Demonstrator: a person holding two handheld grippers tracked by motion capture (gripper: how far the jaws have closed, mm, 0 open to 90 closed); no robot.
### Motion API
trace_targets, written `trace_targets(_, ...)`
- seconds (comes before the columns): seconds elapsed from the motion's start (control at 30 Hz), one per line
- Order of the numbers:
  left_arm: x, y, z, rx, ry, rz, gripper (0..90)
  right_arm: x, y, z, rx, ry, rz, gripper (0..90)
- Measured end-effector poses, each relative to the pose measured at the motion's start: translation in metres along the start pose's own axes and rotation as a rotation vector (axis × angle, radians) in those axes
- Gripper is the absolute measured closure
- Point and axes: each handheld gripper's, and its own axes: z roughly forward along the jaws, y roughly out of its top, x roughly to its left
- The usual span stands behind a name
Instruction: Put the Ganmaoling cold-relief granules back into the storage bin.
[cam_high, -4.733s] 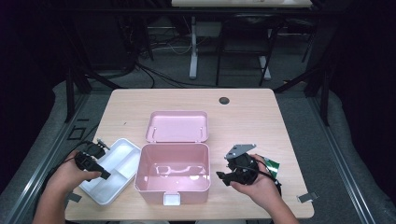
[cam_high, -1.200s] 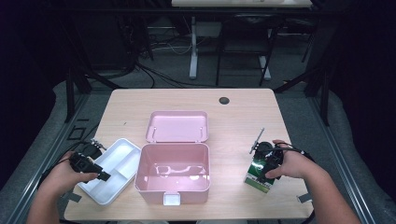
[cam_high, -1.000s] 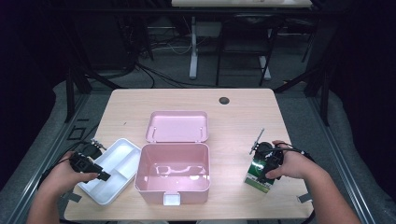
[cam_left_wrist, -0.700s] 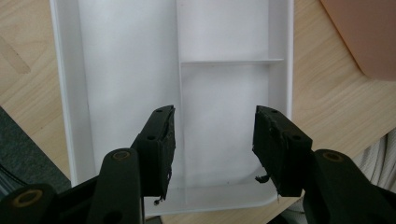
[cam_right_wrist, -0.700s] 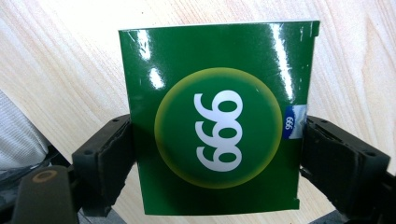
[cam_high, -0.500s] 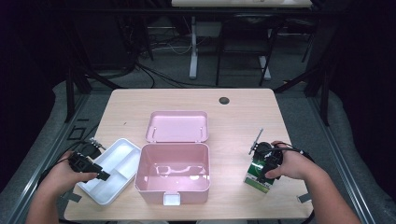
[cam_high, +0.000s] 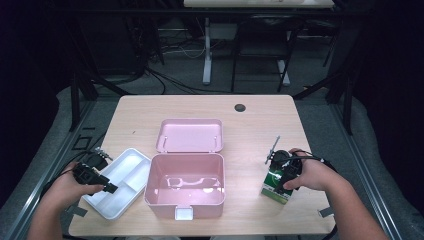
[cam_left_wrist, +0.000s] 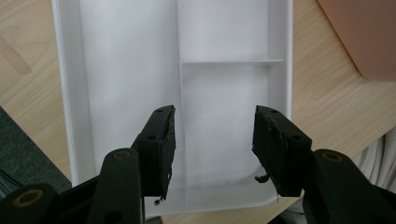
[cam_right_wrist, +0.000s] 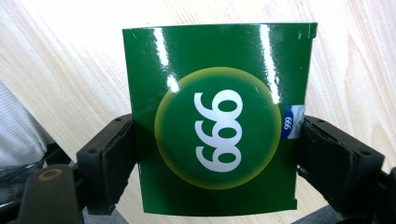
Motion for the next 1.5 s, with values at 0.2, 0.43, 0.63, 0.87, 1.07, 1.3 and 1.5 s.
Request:
trace_targets(0.2,0.000,0.000,-0.001,-0.003,0.000,0.002,49.2,0.002,0.004,-0.005,0.000,-0.004,-0.024,16.6)
trace_targets(0.43,0.000,0.000,-0.001,-0.002,-0.001,0.000,49.2,0.005,0.010,-0.011,-0.011,-0.001,-0.055,17.0)
trace_targets(0.63,0.000,0.000,-0.001,-0.005,-0.001,0.005,49.2,0.009,0.014,-0.016,-0.005,-0.004,-0.082,17.2)
trace_targets(0.87,0.000,0.000,-0.001,-0.002,-0.002,0.007,49.3,0.014,0.022,-0.026,-0.015,-0.006,-0.116,17.2)
trace_targets(1.07,0.001,-0.001,-0.001,0.000,-0.004,0.007,49.3,0.020,0.030,-0.039,-0.031,0.005,-0.155,17.3)
trace_targets(1.3,0.000,0.000,-0.001,-0.001,-0.005,0.010,49.4,0.026,0.038,-0.058,-0.062,0.022,-0.191,17.4)
trace_targets(1.5,0.000,-0.001,-0.001,0.000,-0.005,0.007,49.4,0.031,0.046,-0.070,-0.062,0.020,-0.220,17.4)
